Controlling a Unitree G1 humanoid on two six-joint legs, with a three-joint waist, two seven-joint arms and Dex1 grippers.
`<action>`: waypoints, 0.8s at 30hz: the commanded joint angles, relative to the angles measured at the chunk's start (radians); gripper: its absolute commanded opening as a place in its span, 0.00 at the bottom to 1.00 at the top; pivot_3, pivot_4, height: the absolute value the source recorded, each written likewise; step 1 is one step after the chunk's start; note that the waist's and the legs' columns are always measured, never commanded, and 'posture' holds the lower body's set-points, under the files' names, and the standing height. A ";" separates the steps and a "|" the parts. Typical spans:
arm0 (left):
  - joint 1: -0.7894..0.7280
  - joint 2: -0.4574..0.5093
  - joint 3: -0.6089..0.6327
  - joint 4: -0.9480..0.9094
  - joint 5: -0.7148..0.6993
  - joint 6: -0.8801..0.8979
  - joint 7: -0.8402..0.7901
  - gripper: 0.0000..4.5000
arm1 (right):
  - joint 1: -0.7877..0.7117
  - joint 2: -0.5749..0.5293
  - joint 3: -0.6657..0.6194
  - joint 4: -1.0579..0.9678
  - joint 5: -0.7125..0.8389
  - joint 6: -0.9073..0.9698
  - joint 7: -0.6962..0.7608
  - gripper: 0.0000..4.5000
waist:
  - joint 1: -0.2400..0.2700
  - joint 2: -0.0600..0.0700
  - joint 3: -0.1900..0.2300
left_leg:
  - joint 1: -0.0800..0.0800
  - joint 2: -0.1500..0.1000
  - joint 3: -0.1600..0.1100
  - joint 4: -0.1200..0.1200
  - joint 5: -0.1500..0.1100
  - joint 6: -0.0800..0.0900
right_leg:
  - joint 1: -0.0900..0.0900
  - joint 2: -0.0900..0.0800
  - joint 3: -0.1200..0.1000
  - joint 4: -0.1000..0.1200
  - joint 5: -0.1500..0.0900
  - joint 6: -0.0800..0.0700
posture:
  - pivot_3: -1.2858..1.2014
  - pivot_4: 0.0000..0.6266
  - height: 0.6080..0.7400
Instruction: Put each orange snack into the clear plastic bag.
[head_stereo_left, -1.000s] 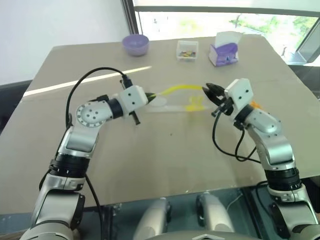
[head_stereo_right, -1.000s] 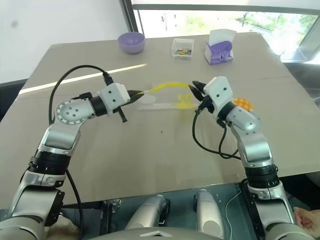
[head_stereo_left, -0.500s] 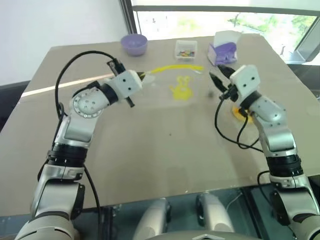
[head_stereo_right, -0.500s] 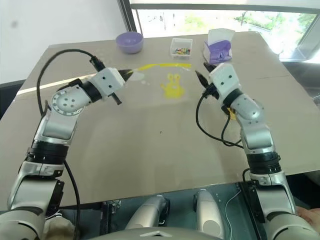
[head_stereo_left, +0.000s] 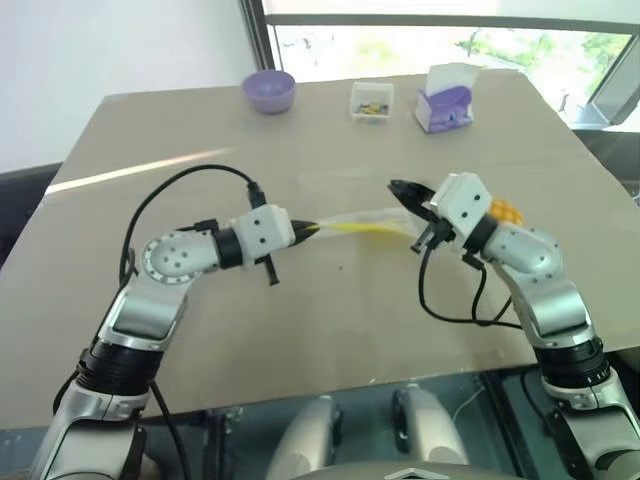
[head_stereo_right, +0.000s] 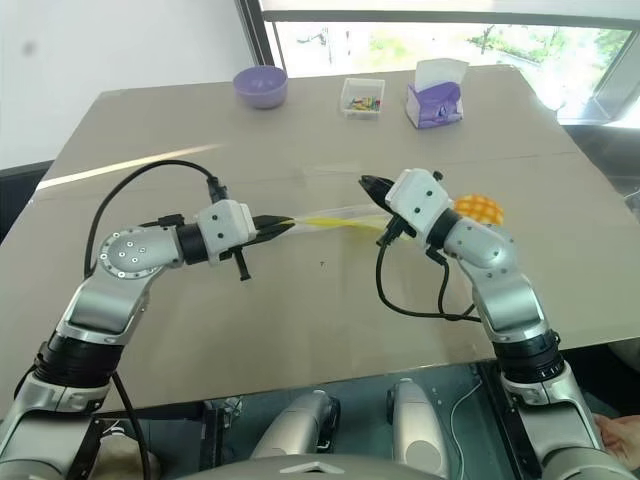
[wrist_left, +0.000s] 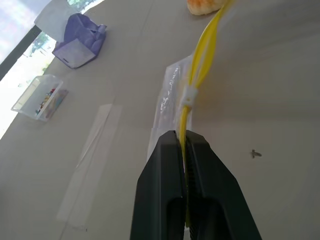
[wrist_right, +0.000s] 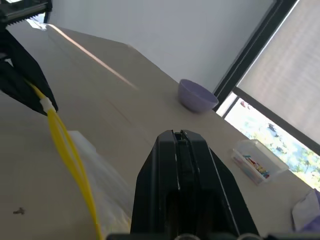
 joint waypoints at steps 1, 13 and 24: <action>-0.026 0.008 0.020 -0.041 -0.016 0.019 -0.013 0.00 | 0.011 -0.016 0.014 -0.077 0.025 0.031 0.037 0.01 | 0.001 0.000 0.000 | 0.000 0.000 0.000 0.000 0.000 0.000 | 0.000 0.000 0.000 0.000 0.000 0.000 | 0.52 0.24 1.00; -0.055 -0.026 -0.011 -0.036 0.020 0.019 -0.009 0.00 | 0.009 -0.035 0.113 -0.069 -0.037 0.052 0.080 0.01 | 0.002 0.000 0.000 | -0.001 0.000 0.000 0.000 0.001 -0.002 | -0.001 0.000 0.000 -0.002 0.000 0.000 | 0.52 0.24 1.00; -0.040 -0.039 -0.016 -0.051 0.029 0.002 -0.003 0.00 | -0.004 0.021 0.144 0.022 -0.086 0.021 0.053 0.01 | 0.003 0.000 0.000 | -0.001 0.000 0.000 0.000 0.002 -0.003 | -0.001 0.000 0.000 -0.002 0.000 0.000 | 0.52 0.24 1.00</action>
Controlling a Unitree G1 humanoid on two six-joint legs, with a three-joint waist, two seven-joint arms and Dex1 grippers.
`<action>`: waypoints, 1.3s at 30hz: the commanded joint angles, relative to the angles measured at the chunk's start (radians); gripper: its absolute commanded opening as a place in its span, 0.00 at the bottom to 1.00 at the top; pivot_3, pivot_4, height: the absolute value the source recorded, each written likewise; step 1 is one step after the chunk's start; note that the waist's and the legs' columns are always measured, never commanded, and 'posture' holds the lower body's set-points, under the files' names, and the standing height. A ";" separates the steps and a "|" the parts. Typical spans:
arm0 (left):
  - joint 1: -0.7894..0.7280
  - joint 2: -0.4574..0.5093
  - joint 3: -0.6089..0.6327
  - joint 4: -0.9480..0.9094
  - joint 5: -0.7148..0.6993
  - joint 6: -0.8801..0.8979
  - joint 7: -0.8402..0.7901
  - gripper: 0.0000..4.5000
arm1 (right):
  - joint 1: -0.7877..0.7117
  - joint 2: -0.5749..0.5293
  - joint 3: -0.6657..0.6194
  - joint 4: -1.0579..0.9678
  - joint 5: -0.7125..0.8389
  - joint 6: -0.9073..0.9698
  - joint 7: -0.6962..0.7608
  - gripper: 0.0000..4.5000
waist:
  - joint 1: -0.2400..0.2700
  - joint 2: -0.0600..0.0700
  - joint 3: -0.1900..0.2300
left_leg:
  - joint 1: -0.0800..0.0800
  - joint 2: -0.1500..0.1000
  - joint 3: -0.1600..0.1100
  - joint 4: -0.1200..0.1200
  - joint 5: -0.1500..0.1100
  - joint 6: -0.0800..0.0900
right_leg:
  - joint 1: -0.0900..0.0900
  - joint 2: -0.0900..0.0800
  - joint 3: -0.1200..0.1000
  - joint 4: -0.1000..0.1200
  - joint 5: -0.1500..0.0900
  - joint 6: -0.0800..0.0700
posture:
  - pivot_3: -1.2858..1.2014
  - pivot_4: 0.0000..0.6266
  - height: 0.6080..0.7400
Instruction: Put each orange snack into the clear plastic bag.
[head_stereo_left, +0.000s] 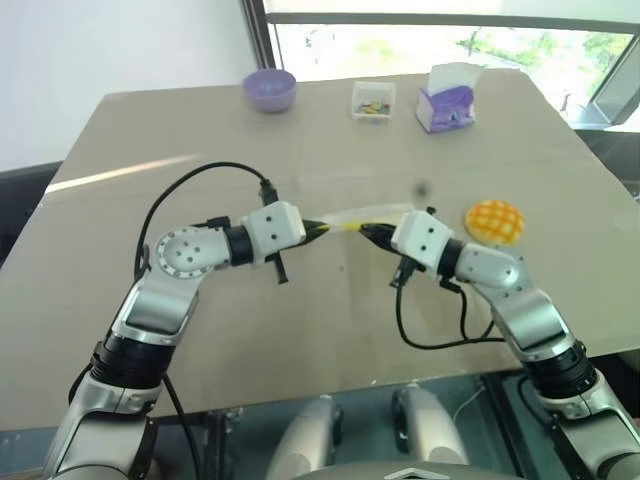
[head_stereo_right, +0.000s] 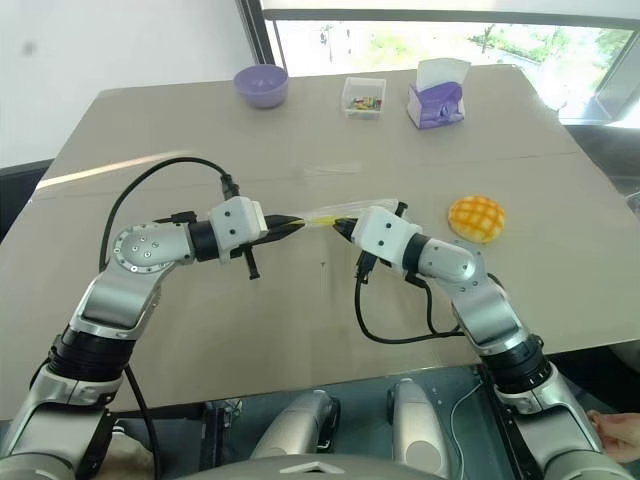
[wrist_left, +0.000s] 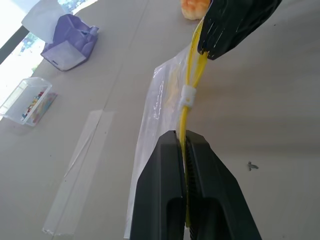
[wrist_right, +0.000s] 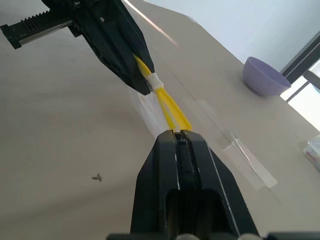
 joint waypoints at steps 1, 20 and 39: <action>-0.003 0.006 0.016 -0.049 0.007 -0.029 0.006 0.00 | -0.020 0.020 -0.006 -0.008 0.000 -0.011 -0.012 0.01 | 0.000 0.000 0.000 | 0.000 0.000 0.000 0.000 0.000 0.000 | 0.000 0.000 0.000 0.000 0.000 0.000 | 0.52 0.24 1.00; 0.048 0.013 -0.019 -0.013 0.063 -0.152 -0.034 0.00 | 0.030 0.194 -0.178 -0.012 0.273 0.345 -0.087 0.01 | -0.001 0.000 0.000 | 0.000 0.000 0.000 -0.001 -0.001 0.002 | 0.000 0.000 0.000 0.000 0.000 0.000 | 0.52 0.24 1.00; 0.059 -0.006 -0.009 0.009 0.027 -0.160 -0.053 0.00 | -0.020 0.196 -0.061 0.092 0.150 0.313 -0.246 0.01 | -0.003 0.000 0.000 | 0.000 0.000 0.000 -0.001 -0.002 0.003 | -0.001 0.000 0.000 0.001 0.000 0.000 | 0.52 0.24 1.00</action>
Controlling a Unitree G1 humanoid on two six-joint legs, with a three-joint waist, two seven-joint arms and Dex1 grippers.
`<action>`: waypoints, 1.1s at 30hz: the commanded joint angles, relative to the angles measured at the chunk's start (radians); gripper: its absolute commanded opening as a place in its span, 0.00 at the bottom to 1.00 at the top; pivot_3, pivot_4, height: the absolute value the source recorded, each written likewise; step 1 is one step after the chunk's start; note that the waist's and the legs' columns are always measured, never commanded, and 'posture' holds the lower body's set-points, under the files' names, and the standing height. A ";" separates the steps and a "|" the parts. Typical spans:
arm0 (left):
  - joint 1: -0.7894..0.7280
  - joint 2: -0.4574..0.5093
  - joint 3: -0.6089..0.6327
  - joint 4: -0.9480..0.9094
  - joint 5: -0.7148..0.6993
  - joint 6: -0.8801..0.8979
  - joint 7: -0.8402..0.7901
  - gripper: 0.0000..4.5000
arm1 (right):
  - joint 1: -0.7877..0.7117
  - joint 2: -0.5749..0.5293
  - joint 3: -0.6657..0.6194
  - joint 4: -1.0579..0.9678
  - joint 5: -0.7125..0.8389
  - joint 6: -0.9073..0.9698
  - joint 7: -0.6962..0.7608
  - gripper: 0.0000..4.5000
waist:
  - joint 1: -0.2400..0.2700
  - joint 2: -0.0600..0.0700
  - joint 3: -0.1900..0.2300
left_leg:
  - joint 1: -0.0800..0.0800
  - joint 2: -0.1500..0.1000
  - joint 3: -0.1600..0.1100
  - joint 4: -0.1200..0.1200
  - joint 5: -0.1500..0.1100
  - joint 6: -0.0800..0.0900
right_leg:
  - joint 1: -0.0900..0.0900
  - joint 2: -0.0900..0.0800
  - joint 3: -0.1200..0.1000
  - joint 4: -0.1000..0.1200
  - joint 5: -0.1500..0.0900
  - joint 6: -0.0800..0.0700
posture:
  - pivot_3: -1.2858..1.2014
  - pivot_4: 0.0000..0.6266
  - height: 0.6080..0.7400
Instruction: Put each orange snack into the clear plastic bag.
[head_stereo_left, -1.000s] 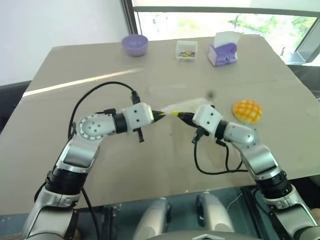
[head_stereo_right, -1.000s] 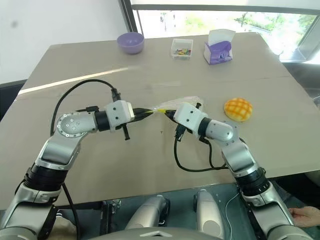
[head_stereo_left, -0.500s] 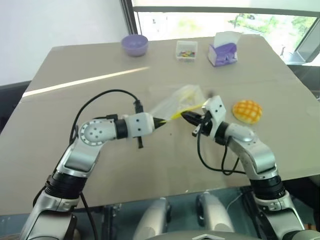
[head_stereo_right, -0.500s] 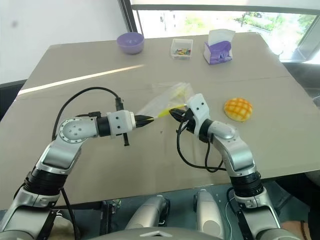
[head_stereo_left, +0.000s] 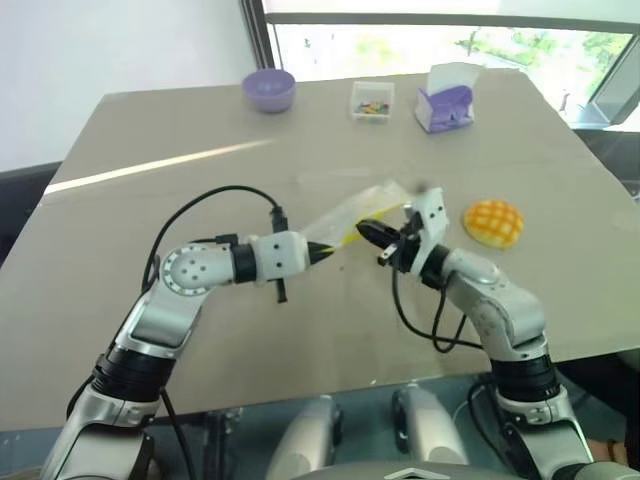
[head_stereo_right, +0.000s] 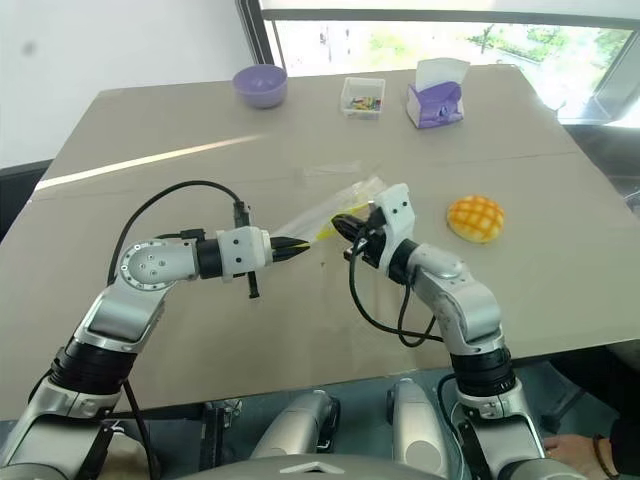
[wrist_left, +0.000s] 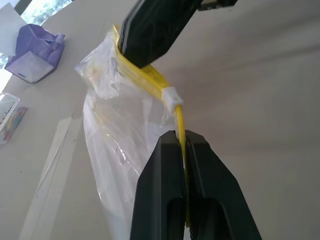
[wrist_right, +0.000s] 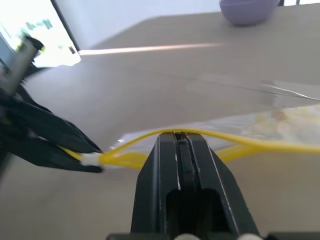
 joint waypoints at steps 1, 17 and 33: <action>-0.008 -0.004 0.021 -0.007 -0.027 -0.021 0.001 0.00 | -0.037 -0.067 0.098 0.058 -0.169 -0.120 -0.030 0.01 | 0.000 0.000 0.000 | 0.000 0.000 0.000 0.000 0.000 -0.001 | 0.000 0.000 0.000 0.000 0.000 0.000 | 0.52 0.24 1.00; -0.034 -0.009 0.042 -0.046 -0.041 0.073 0.041 0.00 | 0.005 -0.070 0.000 0.003 -0.025 -0.040 0.070 0.01 | 0.011 0.000 0.000 | -0.001 -0.001 -0.001 0.000 0.000 0.000 | 0.000 0.000 0.000 -0.001 0.000 0.000 | 0.52 0.24 1.00; -0.079 -0.018 0.029 -0.039 -0.027 0.106 0.055 0.00 | 0.079 -0.160 -0.081 -0.181 0.128 -0.012 0.129 0.01 | 0.018 0.000 0.000 | 0.000 0.001 0.000 0.000 0.000 0.000 | 0.001 0.000 -0.001 -0.001 0.000 0.000 | 0.52 0.24 1.00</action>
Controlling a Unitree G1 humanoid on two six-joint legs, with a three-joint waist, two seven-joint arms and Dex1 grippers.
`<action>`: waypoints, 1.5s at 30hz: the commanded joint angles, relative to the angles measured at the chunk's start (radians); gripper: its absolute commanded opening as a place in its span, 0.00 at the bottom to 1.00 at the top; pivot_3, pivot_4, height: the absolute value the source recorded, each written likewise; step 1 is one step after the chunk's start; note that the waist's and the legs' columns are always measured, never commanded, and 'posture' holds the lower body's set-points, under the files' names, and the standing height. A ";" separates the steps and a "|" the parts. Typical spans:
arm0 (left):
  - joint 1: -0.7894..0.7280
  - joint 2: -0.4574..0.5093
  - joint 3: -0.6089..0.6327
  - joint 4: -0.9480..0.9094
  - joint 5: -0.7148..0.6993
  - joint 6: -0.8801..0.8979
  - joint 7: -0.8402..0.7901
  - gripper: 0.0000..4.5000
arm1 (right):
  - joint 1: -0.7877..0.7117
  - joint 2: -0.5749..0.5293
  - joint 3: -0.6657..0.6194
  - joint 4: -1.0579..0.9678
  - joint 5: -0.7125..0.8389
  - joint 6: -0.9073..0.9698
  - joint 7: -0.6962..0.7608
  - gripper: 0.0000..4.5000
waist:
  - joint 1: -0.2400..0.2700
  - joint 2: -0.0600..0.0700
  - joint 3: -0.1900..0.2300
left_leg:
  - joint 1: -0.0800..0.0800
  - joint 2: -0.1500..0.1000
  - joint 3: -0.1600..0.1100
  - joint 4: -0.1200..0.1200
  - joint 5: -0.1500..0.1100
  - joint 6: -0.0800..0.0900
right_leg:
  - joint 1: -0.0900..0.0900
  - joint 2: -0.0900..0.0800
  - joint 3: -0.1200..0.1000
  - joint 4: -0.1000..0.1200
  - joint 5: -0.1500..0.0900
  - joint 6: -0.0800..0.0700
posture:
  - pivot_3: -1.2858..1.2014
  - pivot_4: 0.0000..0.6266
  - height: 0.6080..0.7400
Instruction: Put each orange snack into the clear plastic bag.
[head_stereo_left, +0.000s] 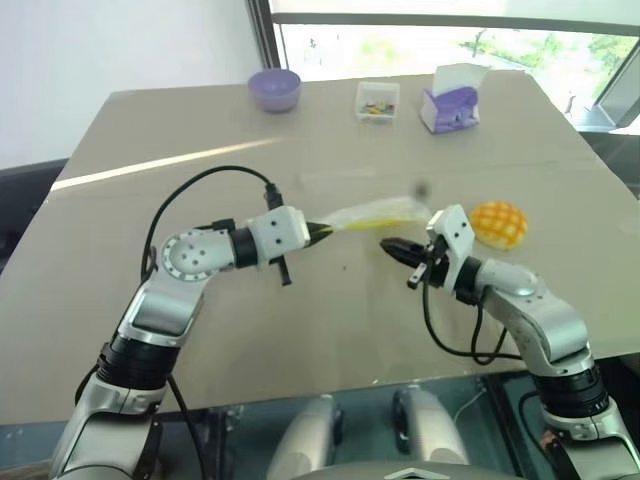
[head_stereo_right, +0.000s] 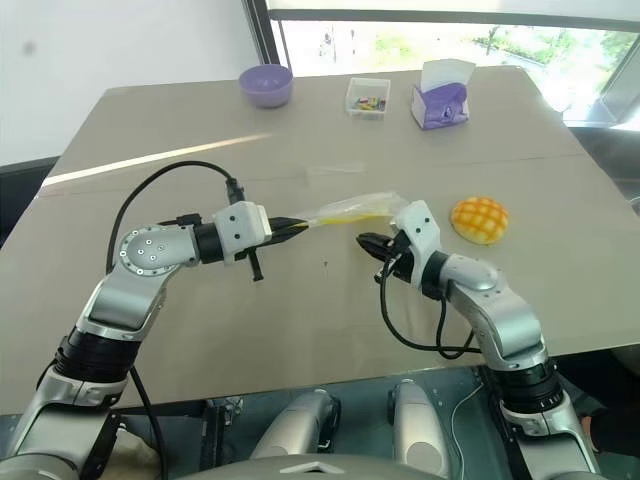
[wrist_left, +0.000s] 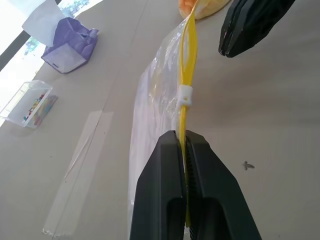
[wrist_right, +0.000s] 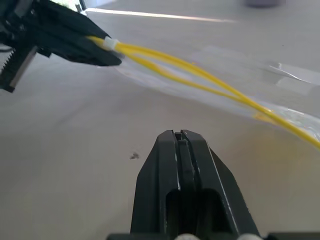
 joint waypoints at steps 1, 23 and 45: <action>-0.016 0.003 0.008 -0.030 0.001 -0.005 0.005 0.00 | -0.033 0.020 -0.026 -0.044 0.028 -0.019 -0.015 0.01 | 0.001 0.000 0.000 | 0.000 0.000 0.000 0.000 0.000 0.000 | 0.000 0.000 0.000 0.000 0.000 0.000 | 0.52 0.24 1.00; -0.013 -0.006 0.003 -0.037 0.007 -0.011 0.002 0.00 | -0.099 -0.005 -0.079 0.025 0.115 -0.010 0.032 0.01 | 0.003 0.000 0.000 | -0.001 0.000 0.000 0.000 0.000 0.000 | 0.000 0.000 0.000 -0.001 0.000 0.000 | 0.52 0.24 1.00; -0.089 -0.074 0.018 0.051 0.112 0.054 0.160 0.00 | -0.096 0.078 -0.175 0.190 0.035 -0.302 -0.064 0.01 | 0.004 0.000 0.000 | 0.000 0.000 0.000 0.000 0.000 0.000 | 0.000 0.000 0.000 -0.001 0.000 0.000 | 0.52 0.24 1.00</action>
